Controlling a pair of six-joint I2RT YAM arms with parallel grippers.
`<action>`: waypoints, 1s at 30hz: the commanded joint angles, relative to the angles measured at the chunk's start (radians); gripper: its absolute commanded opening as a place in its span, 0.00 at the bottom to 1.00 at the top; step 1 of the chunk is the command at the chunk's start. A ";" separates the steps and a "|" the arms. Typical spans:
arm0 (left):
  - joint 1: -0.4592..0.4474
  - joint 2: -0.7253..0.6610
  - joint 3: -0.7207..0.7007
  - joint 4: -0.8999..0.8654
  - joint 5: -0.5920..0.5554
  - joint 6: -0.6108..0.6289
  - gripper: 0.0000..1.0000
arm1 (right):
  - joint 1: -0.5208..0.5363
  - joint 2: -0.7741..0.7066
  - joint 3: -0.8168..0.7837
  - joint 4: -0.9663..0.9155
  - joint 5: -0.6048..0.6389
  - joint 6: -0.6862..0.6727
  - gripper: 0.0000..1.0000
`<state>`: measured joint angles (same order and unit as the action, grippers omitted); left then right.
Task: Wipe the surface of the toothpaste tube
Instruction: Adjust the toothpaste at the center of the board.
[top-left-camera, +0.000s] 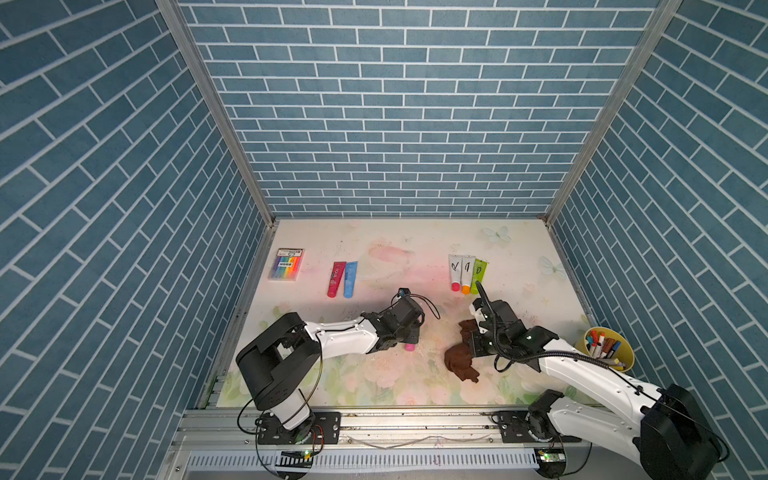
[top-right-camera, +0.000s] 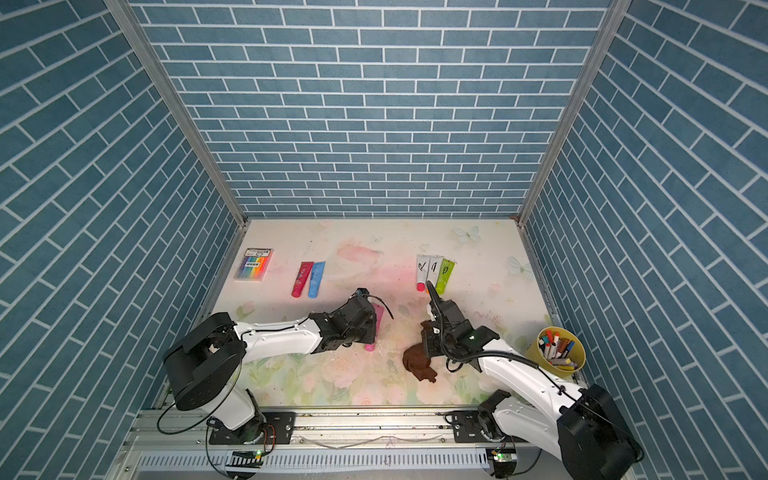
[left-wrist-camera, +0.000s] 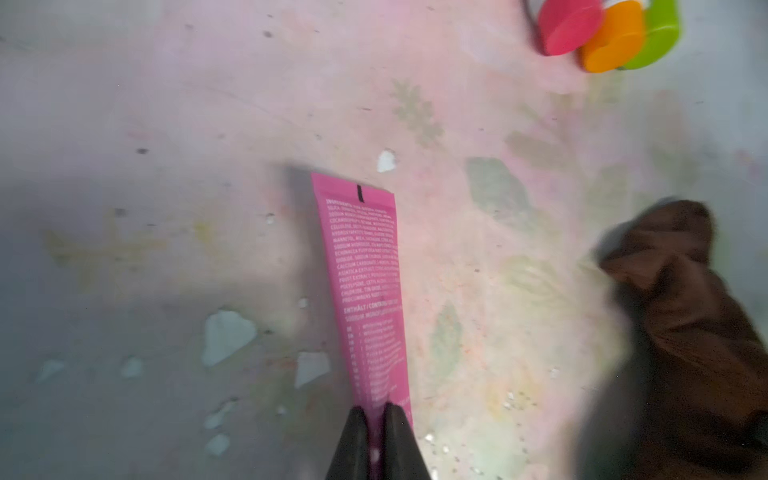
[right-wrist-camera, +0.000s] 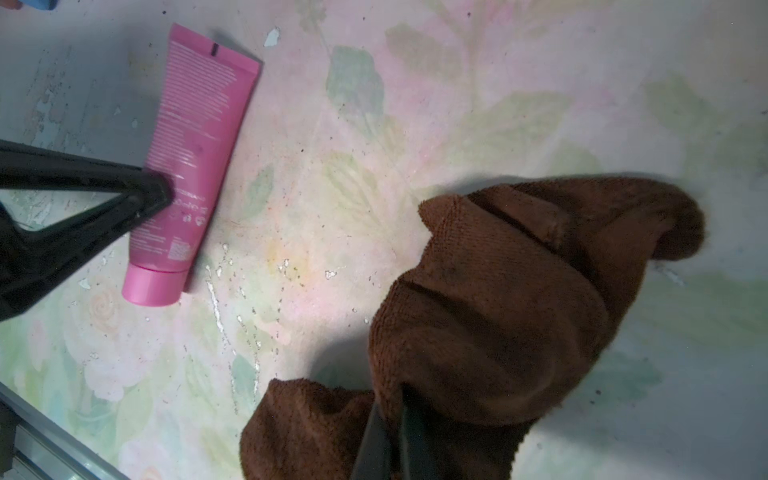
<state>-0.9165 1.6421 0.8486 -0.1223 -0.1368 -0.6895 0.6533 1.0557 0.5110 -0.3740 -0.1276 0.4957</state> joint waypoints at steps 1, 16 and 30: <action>-0.013 0.030 0.050 -0.290 -0.214 0.030 0.01 | -0.003 -0.015 -0.012 0.000 -0.003 -0.030 0.00; -0.153 0.341 0.391 -0.738 -0.503 -0.062 0.07 | -0.003 -0.017 -0.013 0.003 -0.004 -0.030 0.00; -0.259 0.315 0.513 -0.705 -0.578 -0.089 0.61 | -0.004 -0.014 -0.012 0.002 -0.007 -0.029 0.00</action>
<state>-1.1675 2.0361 1.3689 -0.8135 -0.6567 -0.7547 0.6533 1.0554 0.5091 -0.3737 -0.1310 0.4957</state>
